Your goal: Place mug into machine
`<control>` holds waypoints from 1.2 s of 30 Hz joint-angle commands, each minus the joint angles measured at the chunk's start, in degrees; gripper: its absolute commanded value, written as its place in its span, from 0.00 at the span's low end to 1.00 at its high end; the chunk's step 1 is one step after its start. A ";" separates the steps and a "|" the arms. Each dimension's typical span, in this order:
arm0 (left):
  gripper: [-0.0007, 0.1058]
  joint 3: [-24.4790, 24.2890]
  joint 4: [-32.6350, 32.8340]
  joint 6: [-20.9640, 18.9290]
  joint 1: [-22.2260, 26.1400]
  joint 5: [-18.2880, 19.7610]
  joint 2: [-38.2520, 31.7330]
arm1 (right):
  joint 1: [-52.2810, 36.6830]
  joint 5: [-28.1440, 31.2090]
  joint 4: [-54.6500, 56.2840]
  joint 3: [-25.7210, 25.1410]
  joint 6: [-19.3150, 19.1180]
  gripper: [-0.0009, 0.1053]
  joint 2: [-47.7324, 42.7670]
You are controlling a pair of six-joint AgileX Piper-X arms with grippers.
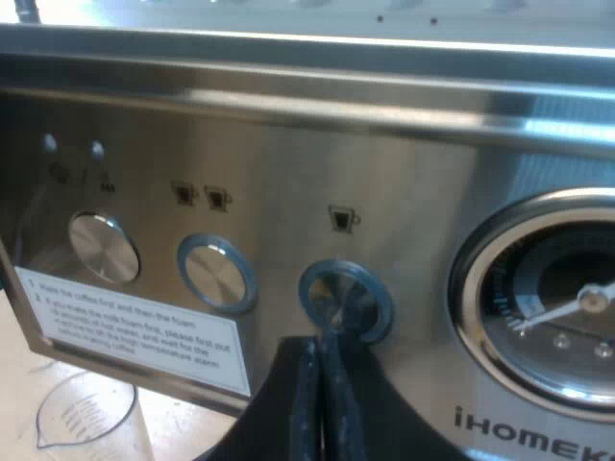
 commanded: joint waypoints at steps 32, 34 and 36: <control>0.77 -1.15 -0.90 -0.17 -0.17 0.11 -0.25 | 4.80 5.25 8.97 -0.98 -0.55 0.18 -8.12; 0.77 -1.15 -0.90 -0.17 -0.17 -0.02 -0.25 | 5.44 5.25 11.75 -0.98 -0.30 0.33 -9.69; 0.77 -1.15 -0.90 -0.17 -0.17 -0.01 -0.25 | 6.08 5.25 14.57 -0.98 1.03 0.50 -11.17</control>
